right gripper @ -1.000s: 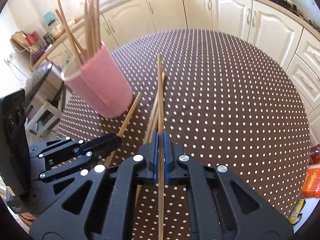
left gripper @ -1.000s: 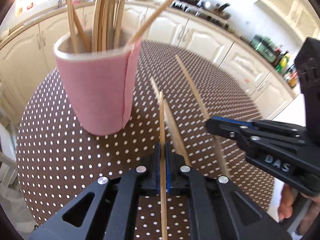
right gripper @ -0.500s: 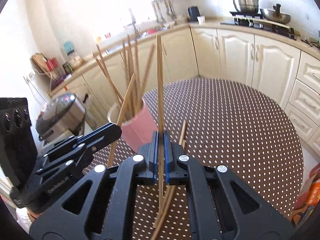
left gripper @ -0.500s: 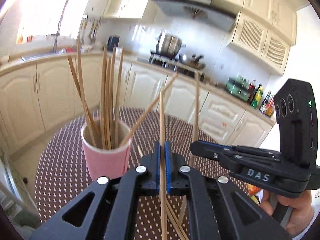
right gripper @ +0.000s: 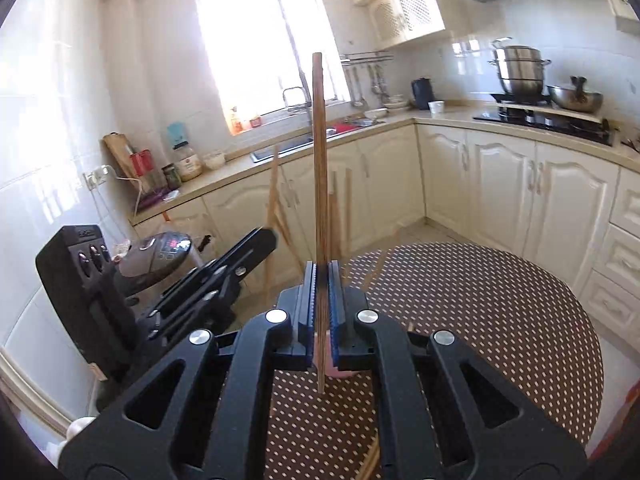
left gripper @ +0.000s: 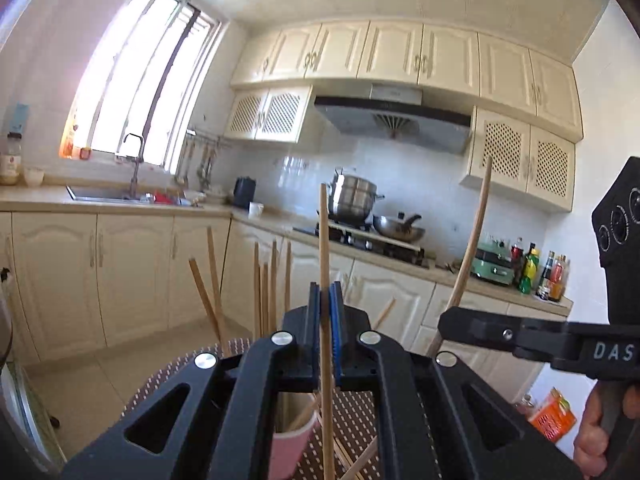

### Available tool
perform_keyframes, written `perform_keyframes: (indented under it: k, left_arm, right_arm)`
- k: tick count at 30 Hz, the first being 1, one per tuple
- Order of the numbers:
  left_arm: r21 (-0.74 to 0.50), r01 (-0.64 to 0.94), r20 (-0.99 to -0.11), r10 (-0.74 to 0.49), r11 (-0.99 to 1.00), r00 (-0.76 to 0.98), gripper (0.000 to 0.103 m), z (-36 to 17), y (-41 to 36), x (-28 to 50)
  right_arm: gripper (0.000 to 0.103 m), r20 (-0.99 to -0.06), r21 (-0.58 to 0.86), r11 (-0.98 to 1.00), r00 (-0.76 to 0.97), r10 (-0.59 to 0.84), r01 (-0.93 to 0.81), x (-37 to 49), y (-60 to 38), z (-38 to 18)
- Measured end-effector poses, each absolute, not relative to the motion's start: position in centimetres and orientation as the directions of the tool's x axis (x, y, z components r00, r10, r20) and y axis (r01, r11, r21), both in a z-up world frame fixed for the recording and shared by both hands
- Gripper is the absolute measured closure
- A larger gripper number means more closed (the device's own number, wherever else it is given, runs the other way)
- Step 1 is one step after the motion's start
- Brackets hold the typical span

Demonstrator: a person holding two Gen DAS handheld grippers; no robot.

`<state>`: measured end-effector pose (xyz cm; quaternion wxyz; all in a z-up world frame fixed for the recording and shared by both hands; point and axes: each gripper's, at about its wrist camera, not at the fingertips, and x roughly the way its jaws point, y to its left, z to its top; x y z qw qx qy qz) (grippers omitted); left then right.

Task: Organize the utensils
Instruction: 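Lower both held chopsticks into the mouth of the pink cup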

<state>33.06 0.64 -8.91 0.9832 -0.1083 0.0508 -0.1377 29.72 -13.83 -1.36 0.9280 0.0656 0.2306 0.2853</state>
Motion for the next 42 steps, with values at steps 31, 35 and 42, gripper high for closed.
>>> perform_keyframes:
  k: [31, 35, 42]
  left_arm:
    - [-0.250, 0.108, 0.034, -0.103, 0.962, 0.994, 0.098, -8.9, 3.4, 38.7]
    - [-0.224, 0.114, 0.009, -0.115, 0.968, 0.993, 0.098, -9.6, 3.2, 38.2]
    - [-0.223, 0.122, -0.025, -0.131, 0.967, 0.991, 0.081, -9.7, 3.1, 37.5]
  right_arm:
    - [0.097, -0.397, 0.231, 0.827, 0.726, 0.561, -0.513, 35.5, -10.6, -2.3]
    - [0.097, -0.408, 0.231, 0.825, 0.719, 0.563, -0.515, 35.4, -10.6, -2.6]
    - [0.097, -0.419, 0.241, 0.826, 0.713, 0.563, -0.510, 35.0, -10.3, -3.2]
